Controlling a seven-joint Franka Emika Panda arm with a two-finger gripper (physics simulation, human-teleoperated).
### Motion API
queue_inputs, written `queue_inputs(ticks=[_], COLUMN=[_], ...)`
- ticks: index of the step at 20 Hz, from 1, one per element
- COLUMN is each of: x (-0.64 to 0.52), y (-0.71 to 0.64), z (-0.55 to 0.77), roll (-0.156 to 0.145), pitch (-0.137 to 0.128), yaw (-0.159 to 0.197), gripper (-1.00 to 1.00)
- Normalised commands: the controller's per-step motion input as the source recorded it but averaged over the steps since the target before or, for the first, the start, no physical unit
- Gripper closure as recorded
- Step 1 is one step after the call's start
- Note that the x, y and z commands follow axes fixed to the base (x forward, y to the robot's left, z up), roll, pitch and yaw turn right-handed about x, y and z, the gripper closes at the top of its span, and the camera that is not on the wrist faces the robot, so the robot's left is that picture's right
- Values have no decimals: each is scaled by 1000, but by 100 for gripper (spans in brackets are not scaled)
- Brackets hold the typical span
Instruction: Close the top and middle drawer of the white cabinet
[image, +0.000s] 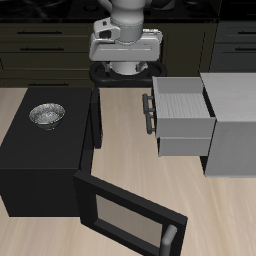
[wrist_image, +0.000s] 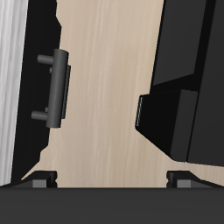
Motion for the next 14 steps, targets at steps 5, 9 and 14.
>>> queue_inputs(ticks=[5, 9, 14], x=[287, 266, 164], y=[-163, -188, -25], z=[53, -15, -17], roll=[-44, -20, 1], pitch=[-13, 32, 0], yaw=[21, -25, 27], gripper=[-100, -100, -100])
